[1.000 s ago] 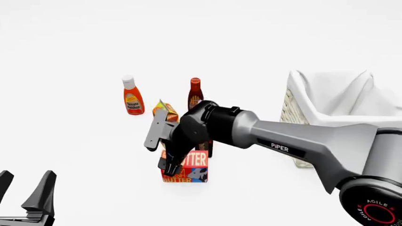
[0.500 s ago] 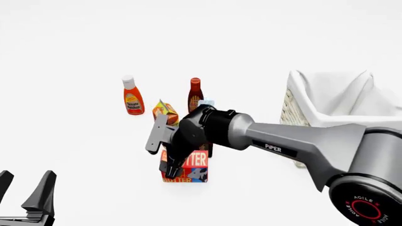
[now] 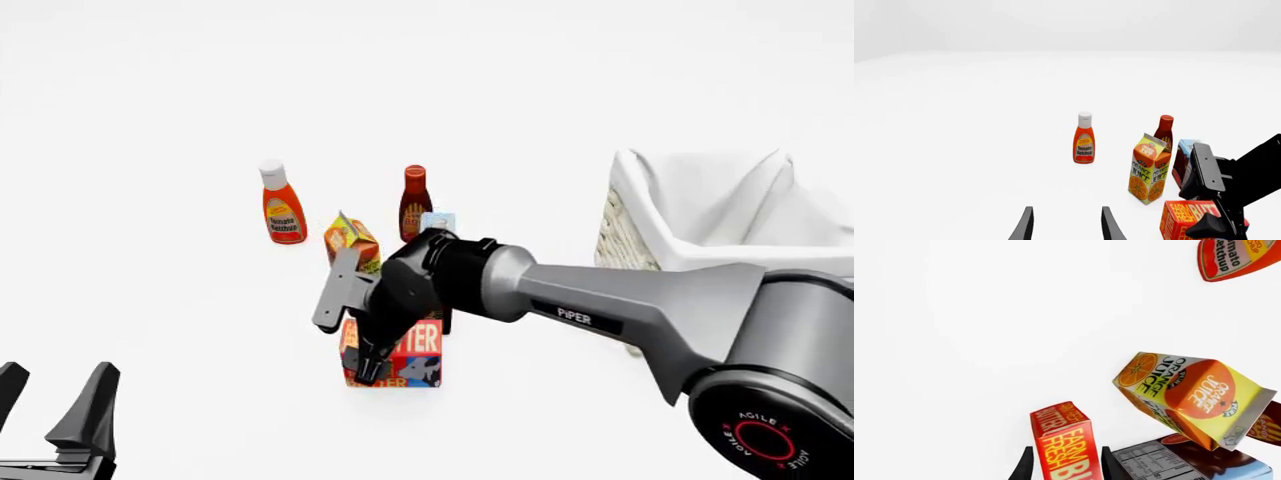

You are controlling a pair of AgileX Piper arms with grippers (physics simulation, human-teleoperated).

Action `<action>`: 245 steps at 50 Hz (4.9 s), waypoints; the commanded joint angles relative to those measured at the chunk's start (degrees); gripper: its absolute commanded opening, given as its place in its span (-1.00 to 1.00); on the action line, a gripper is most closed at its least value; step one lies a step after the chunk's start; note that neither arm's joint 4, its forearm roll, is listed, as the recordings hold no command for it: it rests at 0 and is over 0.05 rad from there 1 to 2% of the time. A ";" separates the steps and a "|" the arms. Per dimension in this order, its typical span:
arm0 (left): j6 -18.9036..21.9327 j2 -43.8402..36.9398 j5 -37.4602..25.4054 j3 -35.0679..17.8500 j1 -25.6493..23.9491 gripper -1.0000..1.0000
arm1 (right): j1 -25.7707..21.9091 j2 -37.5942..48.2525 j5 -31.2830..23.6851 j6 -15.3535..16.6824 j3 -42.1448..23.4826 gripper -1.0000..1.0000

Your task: Pick the butter and place it in the basket.

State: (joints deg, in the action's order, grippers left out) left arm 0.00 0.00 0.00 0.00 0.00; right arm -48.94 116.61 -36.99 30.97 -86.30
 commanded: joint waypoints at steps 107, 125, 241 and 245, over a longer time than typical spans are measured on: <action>0.00 0.00 0.00 0.00 0.00 1.00 | -0.84 2.60 -1.81 3.45 2.48 -1.00; 0.00 0.00 0.00 0.00 0.00 1.00 | -0.84 -0.12 -2.05 5.00 3.85 -1.00; 0.00 0.00 0.00 0.00 0.00 1.00 | 3.71 -24.28 -3.35 11.44 13.65 -1.00; 0.00 0.00 0.00 0.00 0.00 1.00 | 3.62 -25.07 -4.00 10.87 12.86 -1.00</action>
State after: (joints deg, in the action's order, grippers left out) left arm 0.00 0.00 0.00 0.00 0.00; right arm -45.60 94.51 -40.66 43.78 -72.88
